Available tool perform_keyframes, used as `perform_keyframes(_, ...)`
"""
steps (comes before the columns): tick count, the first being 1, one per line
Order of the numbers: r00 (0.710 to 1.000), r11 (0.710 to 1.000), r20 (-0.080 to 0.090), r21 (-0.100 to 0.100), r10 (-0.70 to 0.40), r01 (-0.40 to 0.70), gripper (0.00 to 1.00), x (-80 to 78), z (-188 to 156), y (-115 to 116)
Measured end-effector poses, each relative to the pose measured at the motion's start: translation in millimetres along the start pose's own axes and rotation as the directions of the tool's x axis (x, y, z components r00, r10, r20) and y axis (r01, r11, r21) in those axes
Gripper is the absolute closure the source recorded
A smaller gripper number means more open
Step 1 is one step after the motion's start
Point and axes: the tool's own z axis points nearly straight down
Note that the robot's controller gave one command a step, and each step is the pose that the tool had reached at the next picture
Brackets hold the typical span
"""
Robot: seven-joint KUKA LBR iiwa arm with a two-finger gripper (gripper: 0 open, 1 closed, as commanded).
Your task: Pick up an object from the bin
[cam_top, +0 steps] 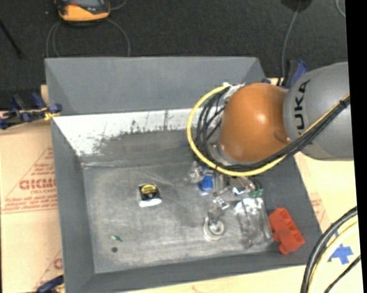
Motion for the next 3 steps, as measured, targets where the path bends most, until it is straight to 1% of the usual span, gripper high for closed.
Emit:
perform_keyframes(1, 0.998, 0.998, -0.001, -0.002, 0.055, -0.055, 0.0, -52.7, 42.1, -70.6)
perform_keyframes(2, 0.999, 0.999, -0.005, -0.005, 0.054, -0.054, 1.0, -52.1, 40.3, -66.2)
perform_keyframes(3, 0.888, 0.888, 0.0, -0.001, 0.459, -0.459, 1.0, -18.8, -42.5, -71.3)
